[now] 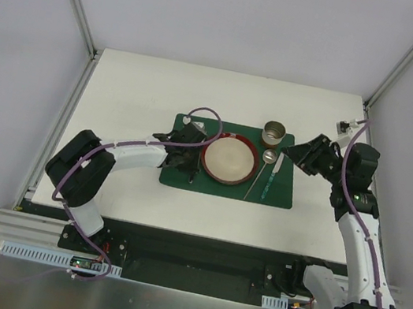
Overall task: Set the dinner table for one person
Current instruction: Pick up the fork from the corner of the board.
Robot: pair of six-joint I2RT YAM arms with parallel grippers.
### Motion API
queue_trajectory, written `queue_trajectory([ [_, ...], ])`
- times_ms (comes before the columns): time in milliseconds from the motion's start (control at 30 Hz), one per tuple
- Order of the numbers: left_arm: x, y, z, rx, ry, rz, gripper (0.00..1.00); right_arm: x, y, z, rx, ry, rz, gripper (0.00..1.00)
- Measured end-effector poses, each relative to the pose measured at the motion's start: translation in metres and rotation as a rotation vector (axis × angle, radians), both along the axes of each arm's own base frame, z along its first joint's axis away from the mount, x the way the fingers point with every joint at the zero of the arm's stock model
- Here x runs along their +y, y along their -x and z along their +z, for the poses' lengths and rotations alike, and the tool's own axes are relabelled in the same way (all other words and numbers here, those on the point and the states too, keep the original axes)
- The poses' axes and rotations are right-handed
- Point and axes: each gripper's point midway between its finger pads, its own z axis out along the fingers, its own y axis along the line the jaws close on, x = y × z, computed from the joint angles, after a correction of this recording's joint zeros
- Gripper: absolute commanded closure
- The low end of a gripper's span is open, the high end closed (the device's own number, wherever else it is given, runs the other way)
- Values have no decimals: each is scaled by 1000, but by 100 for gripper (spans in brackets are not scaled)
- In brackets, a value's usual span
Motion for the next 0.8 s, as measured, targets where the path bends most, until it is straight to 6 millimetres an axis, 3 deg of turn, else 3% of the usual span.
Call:
queue_trajectory([
  [133,1,-2,19,-39,20,6,100,1,-5,-20,53,-12,4,69],
  [267,5,-4,56,-113,48,14,100,9,-8,-46,133,-11,20,68],
  [467,-1,-9,132,-251,153,-9,100,63,3,-73,200,20,181,68],
  [533,-3,-6,148,-280,182,-22,100,74,2,-79,217,25,213,68],
  [633,-14,10,161,-288,224,-95,100,84,-5,-83,227,30,231,68],
  [800,-42,47,160,-254,258,-276,100,99,-21,-84,219,24,254,68],
])
